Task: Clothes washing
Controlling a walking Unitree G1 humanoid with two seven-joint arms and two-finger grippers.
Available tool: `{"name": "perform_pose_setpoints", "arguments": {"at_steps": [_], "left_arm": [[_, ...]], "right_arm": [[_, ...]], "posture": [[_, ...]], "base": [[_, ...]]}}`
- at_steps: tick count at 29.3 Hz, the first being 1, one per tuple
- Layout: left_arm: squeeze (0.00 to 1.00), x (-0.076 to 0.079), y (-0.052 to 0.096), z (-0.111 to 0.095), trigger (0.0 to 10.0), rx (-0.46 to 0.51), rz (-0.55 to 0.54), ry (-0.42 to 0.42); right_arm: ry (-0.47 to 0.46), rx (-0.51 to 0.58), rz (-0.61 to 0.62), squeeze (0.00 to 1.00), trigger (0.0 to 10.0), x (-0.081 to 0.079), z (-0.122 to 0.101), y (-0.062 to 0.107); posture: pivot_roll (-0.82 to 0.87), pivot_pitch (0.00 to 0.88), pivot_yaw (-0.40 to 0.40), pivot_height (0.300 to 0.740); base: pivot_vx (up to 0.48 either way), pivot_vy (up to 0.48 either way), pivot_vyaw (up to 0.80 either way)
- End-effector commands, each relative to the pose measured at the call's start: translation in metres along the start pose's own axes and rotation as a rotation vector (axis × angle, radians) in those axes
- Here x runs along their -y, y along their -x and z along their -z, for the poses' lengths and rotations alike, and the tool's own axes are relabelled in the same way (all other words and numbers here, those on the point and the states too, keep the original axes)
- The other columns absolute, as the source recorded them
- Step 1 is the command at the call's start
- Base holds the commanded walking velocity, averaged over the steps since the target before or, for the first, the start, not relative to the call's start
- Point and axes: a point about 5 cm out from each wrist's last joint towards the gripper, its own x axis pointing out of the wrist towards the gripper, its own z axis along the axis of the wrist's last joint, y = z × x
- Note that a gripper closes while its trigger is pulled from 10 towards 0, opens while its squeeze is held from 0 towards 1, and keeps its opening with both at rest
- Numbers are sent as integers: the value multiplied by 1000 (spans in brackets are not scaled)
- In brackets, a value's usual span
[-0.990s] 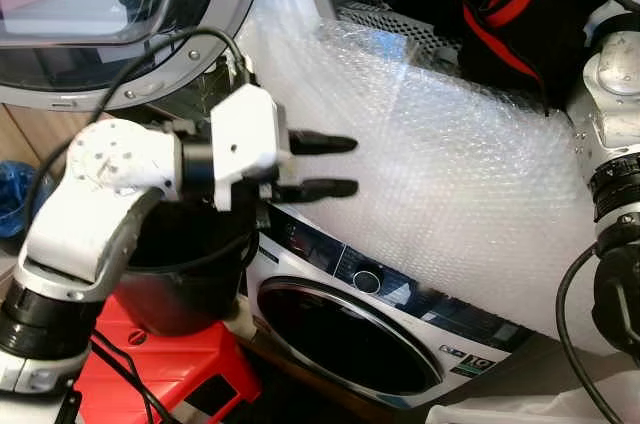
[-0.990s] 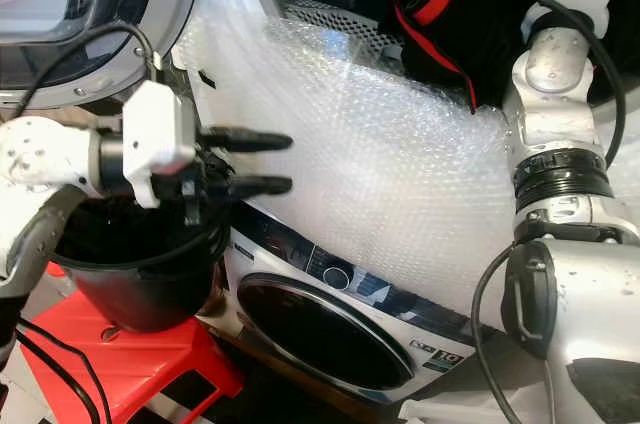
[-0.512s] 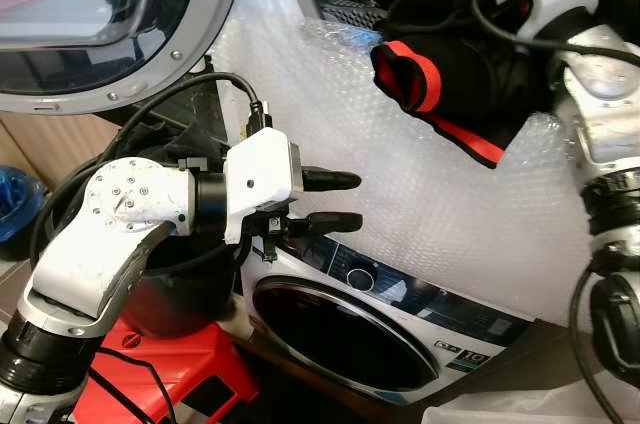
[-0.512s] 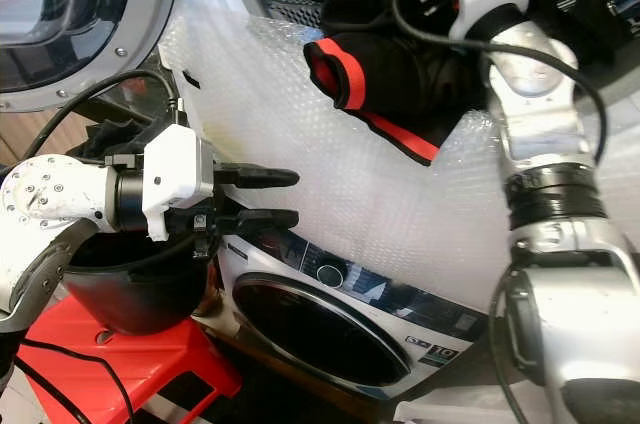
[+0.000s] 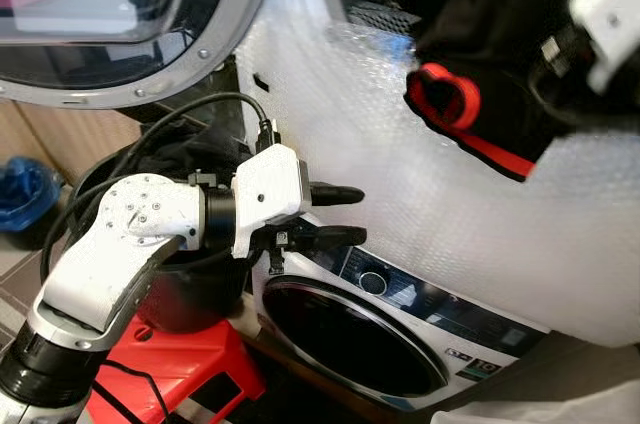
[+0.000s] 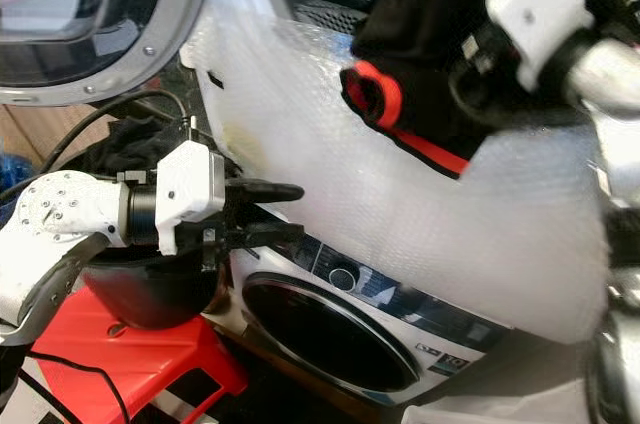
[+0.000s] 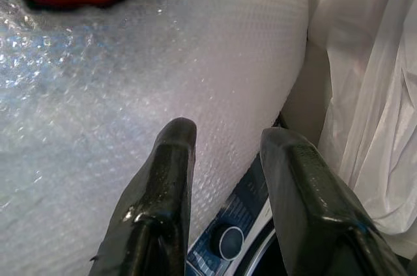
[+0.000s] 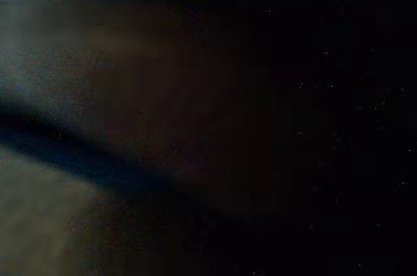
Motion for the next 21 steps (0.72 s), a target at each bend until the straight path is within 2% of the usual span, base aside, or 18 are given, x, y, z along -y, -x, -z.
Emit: {"name": "perform_pose_setpoints", "arguments": {"at_steps": [1, 6, 10, 12, 13, 15, 16, 20, 21], "left_arm": [[0, 6, -1, -3, 10000, 4, 15, -6], [0, 8, -1, -2, 10000, 2, 11, 1], [0, 9, -1, -3, 10000, 14, 5, 8], [0, 8, -2, -3, 10000, 14, -4, 3], [0, -1, -8, -1, 10000, 15, -78, -10], [0, -12, -13, 0, 10000, 18, -161, -27], [0, -18, -15, -1, 10000, 27, -194, -31], [0, -35, -23, 0, 10000, 27, -284, -50], [0, -35, -23, 0, 10000, 27, -284, -50]], "right_arm": [[-143, 198, -76, 0, 10000, 3, -23, 28], [-208, 188, -24, 0, 10000, -3, -17, 44], [-325, 211, 138, 0, 10000, -1, -12, 53], [-325, 204, 166, 0, 10000, -3, -11, 54], [-364, 175, 223, 0, 10000, -9, -6, 51], [-380, 168, 226, 0, 10000, -19, -7, 46], [-390, 174, 183, 0, 10000, -30, -11, 43], [-330, 147, 57, 0, 10000, -60, -22, 39], [-330, 147, 57, 0, 10000, -60, -22, 39]], "posture": [[165, 204, -112, 740], [165, 206, -110, 740], [161, 207, -106, 740], [158, 206, -105, 740], [158, 206, -105, 740], [155, 206, -105, 740], [156, 205, -105, 740], [162, 204, -120, 740], [162, 204, -120, 740]], "base": [[0, 0, 0], [0, 0, 0], [0, 0, 0], [0, 0, 0], [0, 0, 0], [0, 0, 0], [0, 0, 0], [0, 0, 0], [0, 0, 0]]}}
